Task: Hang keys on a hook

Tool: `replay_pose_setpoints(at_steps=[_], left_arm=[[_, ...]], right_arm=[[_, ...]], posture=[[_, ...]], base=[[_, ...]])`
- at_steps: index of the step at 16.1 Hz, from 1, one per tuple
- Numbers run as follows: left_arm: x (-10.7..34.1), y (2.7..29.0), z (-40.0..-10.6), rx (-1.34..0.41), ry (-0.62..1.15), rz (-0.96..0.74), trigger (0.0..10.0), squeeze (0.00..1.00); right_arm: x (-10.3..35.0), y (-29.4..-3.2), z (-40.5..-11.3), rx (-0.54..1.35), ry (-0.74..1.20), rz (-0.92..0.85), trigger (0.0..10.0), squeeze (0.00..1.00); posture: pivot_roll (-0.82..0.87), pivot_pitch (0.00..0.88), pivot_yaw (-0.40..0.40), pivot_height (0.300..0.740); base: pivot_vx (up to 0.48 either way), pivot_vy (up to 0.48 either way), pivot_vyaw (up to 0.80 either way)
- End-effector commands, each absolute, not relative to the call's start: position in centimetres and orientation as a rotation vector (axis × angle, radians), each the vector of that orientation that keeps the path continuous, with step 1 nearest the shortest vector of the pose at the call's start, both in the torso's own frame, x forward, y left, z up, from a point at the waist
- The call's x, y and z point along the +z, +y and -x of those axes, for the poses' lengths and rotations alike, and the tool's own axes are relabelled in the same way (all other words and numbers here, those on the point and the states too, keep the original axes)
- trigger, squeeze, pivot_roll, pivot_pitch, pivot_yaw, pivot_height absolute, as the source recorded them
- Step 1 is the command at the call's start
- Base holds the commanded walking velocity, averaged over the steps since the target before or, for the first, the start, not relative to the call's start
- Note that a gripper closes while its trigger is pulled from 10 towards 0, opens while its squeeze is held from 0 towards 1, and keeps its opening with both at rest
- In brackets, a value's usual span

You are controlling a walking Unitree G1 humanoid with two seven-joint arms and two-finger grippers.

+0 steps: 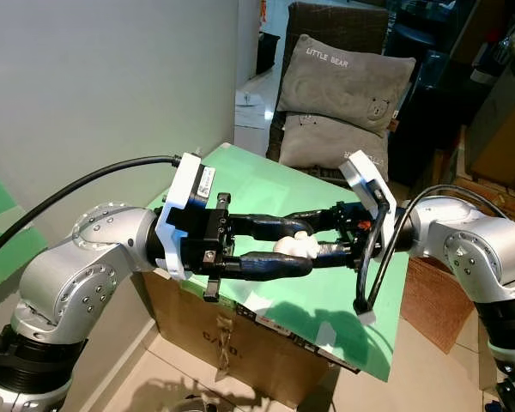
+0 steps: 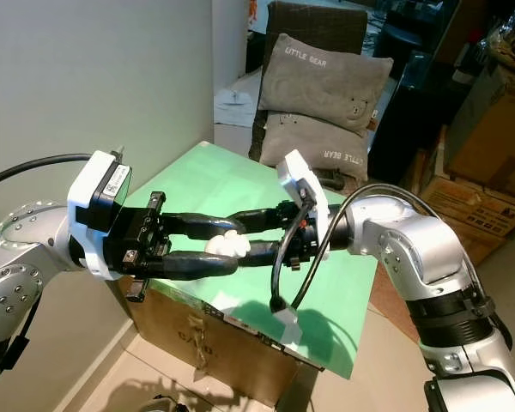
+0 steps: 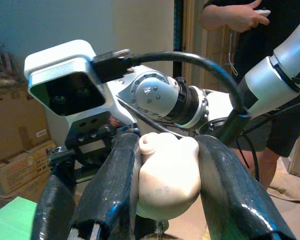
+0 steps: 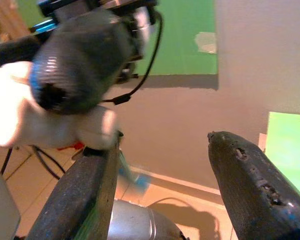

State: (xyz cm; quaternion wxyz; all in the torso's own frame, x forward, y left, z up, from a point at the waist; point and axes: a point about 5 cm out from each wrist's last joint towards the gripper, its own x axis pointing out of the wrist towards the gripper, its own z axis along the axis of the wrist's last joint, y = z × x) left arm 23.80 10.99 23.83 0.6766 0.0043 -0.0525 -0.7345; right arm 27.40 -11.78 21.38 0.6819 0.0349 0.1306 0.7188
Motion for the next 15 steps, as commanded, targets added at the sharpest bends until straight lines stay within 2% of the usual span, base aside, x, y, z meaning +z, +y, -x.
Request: replay_pose_setpoints(at_steps=[1, 14, 15], left_arm=[[23.6, 10.7, -23.7, -1.658, -0.106, -0.027, 0.0, 0.0], [23.2, 10.7, -24.4, -1.653, -0.087, -0.02, 0.0, 0.0], [23.2, 10.7, -24.4, -1.654, -0.088, -0.02, 0.0, 0.0]], right_arm=[[21.6, -11.6, -26.9, 1.653, 0.289, -0.066, 10.0, 0.0], [20.7, -11.4, -26.1, 1.671, 0.328, -0.078, 10.0, 0.0], [20.6, -11.4, -26.2, 1.662, 0.336, -0.084, 0.0, 0.0]], posture=[[0.06, 0.0, -0.043, 0.74], [0.05, 0.0, -0.04, 0.74], [0.05, 0.0, -0.041, 0.74]], base=[[0.0, 0.0, 0.0], [0.0, 0.0, 0.0], [0.0, 0.0, 0.0]])
